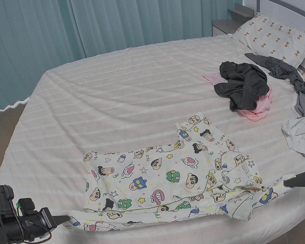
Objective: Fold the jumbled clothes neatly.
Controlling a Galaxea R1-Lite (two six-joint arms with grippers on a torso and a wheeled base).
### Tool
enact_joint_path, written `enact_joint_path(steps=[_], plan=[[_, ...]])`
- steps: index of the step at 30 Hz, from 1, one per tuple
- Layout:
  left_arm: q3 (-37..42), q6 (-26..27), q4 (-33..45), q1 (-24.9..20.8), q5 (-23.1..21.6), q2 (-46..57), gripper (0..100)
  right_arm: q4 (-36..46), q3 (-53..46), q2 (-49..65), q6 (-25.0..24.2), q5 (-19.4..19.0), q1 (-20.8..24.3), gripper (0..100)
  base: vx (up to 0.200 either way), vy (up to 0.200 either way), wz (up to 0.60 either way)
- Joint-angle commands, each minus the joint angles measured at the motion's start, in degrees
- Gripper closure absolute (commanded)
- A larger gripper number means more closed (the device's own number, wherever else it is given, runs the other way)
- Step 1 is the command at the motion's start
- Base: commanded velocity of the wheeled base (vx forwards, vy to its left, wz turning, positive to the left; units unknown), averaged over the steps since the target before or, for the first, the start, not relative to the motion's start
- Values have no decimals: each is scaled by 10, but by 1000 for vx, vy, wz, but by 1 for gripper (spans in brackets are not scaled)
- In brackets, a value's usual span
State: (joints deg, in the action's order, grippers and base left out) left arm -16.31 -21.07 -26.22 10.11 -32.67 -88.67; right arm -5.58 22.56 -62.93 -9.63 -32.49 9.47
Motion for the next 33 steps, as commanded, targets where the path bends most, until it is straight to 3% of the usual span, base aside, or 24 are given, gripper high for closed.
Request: enact_joint_path(steps=[1,17,27,33], plan=[[-40,-1,-1,-12,2,-66,100,-19,21,-96,15,1,-14,100,0,0,0],[-122,-1,-1,-24,3,-173,100,-83,80,-265,55,1,-45,100,0,0,0],[-187,-3,-1,-48,34,-261,100,-246,85,-368,60,2,-46,100,0,0,0],[-219,-13,-1,-65,49,-299,100,-294,85,-403,60,4,-46,100,0,0,0]])
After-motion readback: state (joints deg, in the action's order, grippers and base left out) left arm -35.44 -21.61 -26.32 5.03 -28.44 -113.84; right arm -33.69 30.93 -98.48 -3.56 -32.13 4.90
